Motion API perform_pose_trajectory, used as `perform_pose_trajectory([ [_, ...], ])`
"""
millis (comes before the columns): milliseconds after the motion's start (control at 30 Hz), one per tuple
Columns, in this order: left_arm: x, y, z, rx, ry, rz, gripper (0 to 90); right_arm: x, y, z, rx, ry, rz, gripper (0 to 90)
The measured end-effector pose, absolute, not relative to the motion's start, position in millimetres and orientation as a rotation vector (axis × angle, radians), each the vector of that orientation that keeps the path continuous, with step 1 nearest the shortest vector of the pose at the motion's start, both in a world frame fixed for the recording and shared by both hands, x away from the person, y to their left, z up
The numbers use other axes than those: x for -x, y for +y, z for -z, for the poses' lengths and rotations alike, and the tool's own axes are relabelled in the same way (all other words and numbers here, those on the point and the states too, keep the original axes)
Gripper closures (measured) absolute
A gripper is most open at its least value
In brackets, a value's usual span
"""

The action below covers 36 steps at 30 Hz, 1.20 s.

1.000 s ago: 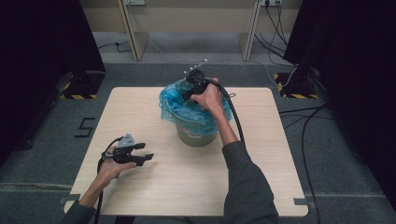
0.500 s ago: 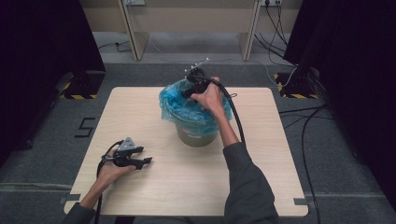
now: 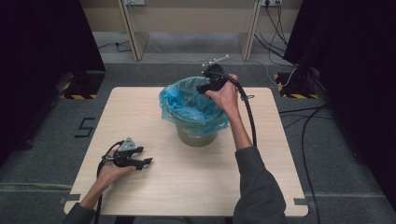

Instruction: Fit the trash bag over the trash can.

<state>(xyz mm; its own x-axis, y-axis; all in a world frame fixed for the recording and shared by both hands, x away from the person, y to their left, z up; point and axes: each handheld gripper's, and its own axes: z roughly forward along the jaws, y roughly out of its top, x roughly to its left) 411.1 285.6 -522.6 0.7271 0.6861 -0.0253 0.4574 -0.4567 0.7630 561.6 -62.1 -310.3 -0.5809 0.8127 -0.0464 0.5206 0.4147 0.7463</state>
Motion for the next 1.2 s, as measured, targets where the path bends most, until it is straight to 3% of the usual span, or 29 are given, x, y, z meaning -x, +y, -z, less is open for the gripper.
perform_pose_trajectory([
  [300, -410.8, 285.1, 522.7, -2.134, 0.863, -0.372, 31.2, -556.6, -100.6, 311.1, -1.232, 2.165, -0.919, 30.9],
  [767, -410.7, 284.6, 522.6, -2.137, 0.864, -0.374, 30.2, -567.7, -119.6, 343.0, -1.309, 2.199, -0.793, 30.3],
  [967, -411.3, 286.7, 520.6, -2.108, 0.887, -0.346, 28.6, -553.3, -122.0, 324.8, -1.24, 2.165, -0.92, 28.8],
  [1200, -415.4, 294.4, 458.5, -1.985, 0.825, -0.415, 27.7, -522.5, -141.4, 302.8, -1.193, 2.104, -0.999, 27.9],
])
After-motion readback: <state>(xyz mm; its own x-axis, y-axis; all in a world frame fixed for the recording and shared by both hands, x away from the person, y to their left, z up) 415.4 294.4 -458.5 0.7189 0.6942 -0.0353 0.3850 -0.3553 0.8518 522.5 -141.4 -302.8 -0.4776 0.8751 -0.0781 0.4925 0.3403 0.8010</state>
